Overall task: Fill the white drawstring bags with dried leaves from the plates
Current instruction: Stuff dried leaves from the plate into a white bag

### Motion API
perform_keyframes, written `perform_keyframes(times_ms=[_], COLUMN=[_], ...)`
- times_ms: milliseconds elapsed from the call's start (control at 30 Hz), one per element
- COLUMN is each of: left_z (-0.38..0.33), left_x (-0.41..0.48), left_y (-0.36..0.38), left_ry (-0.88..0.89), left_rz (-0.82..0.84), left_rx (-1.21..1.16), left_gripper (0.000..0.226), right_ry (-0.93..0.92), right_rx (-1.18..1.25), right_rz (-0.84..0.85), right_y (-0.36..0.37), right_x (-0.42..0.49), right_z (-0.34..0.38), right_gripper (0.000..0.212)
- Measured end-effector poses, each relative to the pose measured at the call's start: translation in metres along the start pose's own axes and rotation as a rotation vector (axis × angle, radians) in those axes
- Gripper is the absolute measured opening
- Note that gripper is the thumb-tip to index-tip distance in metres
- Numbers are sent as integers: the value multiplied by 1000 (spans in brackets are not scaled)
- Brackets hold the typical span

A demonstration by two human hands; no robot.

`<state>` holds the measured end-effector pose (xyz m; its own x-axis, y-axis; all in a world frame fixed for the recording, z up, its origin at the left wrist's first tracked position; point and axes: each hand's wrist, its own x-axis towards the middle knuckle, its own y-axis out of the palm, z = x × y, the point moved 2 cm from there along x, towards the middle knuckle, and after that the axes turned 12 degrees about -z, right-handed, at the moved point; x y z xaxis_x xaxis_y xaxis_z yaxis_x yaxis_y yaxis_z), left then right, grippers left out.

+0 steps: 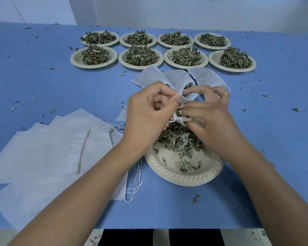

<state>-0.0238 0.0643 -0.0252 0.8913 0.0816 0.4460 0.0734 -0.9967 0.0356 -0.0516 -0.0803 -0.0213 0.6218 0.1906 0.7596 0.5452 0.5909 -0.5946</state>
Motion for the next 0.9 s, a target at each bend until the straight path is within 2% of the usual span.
perform_keyframes(times_ms=[133,200,300,433,467,567,633,700,800,833,900], left_z=[1,1,0,-1,0,2,2,1,-3,-3,-2], left_x=[4,5,4,3,2,3,4,3,0,0,1], left_y=[-3,-4,-4,-1,0,-1,-2,-2,1,1,0], left_ry=[-46,-70,-95,-117,-118,-117,-116,-104,-69,-65,-74], left_rz=[-49,-73,-69,31,44,14,-1,34,110,109,48], left_rx=[-10,-13,-51,-94,-89,-78,-86,-92,-83,-79,-82], left_gripper=[18,17,15,15,16,16,15,14,14,15,16], right_ry=[129,109,10,3,13,25,39,15,-28,-18,68], right_rx=[90,145,215,95,105,173,147,115,118,145,252], right_rz=[-235,-288,-135,121,107,-149,-245,-154,105,126,12], right_y=[-15,-20,-14,3,2,-12,-19,-14,2,3,-3], right_x=[1,0,-2,-5,-5,-2,-1,-1,-5,-4,-1], right_z=[-7,-8,2,3,1,-5,-6,-2,5,4,0], right_gripper=[29,29,35,45,47,57,62,56,35,32,39])
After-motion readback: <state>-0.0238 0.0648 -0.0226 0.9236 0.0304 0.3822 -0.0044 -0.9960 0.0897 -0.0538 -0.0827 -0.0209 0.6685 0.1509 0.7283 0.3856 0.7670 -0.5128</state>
